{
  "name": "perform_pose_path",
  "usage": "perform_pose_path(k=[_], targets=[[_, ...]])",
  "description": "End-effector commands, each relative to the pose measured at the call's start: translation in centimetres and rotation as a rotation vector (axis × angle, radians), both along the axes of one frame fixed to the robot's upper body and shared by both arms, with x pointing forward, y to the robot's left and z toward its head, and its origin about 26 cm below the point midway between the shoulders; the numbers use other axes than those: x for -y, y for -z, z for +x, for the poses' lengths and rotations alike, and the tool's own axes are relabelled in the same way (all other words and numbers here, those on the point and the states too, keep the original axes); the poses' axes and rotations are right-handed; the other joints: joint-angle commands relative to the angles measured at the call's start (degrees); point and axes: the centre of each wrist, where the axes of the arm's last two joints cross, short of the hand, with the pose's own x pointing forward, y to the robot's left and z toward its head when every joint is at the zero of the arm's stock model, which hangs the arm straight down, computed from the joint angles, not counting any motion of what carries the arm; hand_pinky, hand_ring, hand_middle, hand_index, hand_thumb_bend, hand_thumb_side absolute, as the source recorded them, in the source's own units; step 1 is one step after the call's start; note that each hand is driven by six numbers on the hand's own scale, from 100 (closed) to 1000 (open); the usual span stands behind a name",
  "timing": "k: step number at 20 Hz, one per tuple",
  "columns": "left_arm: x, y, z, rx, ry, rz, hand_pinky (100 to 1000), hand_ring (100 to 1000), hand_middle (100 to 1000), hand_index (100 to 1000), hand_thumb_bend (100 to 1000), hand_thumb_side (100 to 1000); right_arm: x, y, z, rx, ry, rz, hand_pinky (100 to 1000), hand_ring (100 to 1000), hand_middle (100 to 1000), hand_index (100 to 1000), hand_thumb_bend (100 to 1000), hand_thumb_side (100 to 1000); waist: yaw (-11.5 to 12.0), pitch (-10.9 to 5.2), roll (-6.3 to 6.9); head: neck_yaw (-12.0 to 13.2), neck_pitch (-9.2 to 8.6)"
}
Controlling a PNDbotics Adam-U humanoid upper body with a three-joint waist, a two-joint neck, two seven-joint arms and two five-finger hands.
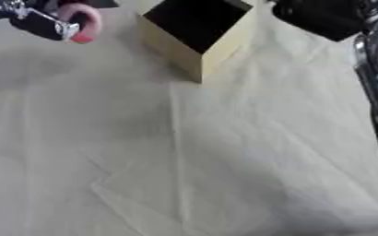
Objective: Pick up objects on the table and place them in the box.
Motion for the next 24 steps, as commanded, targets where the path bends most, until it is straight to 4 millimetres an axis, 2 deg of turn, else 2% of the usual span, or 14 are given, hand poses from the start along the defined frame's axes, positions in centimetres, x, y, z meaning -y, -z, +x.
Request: perform_pose_path(k=[1,5,7,9,10,11,19,24], targets=[[0.6,-2.1,0.2,0.066,0.008,-0.036,252,460,442,499,100,100,-0.1,-1.0,-0.5,0.039,-0.013,0.003,886,777,749,876,100,867,-0.4,-1.17,-0.10,0.8,-1.19],[2.1,-3.0,1.2,0.096,0.029,-0.093,246,453,435,493,100,106,-0.6,-1.4,-0.6,0.052,-0.036,0.006,886,777,749,875,100,866,-1.8,-0.77,0.22,1.7,-2.06],[2.8,-3.3,1.6,0.115,0.035,-0.127,241,448,429,489,100,144,-1.0,-1.6,-0.7,0.063,-0.057,0.009,886,777,749,875,100,864,-3.0,-0.41,0.51,2.7,-2.53],[3.2,-3.5,2.0,0.135,0.033,-0.153,241,448,429,489,100,144,-1.4,-1.9,-0.8,0.073,-0.078,0.011,886,777,749,875,100,864,-4.1,-0.13,0.82,3.5,-2.91],[3.2,-3.5,2.1,0.144,0.033,-0.160,241,446,429,487,100,178,-1.6,-2.0,-0.8,0.075,-0.084,0.011,885,777,749,876,100,864,-4.4,-0.03,0.92,3.7,-3.09],[3.5,-3.7,2.2,0.155,0.038,-0.181,242,446,429,487,100,191,-1.9,-2.2,-0.9,0.085,-0.100,0.012,885,777,749,876,100,864,-5.2,0.39,1.22,4.1,-3.83],[3.8,-3.8,3.2,0.212,0.052,-0.270,244,445,430,488,100,253,-3.4,-3.4,-1.4,0.128,-0.177,0.012,882,774,747,877,100,866,-11.4,2.60,3.71,7.5,-6.61],[3.6,-3.0,3.9,0.210,0.038,-0.273,245,445,430,489,100,255,-3.8,-3.6,-1.5,0.135,-0.196,0.011,881,773,746,878,100,868,-13.3,3.44,5.03,8.1,-7.55]])
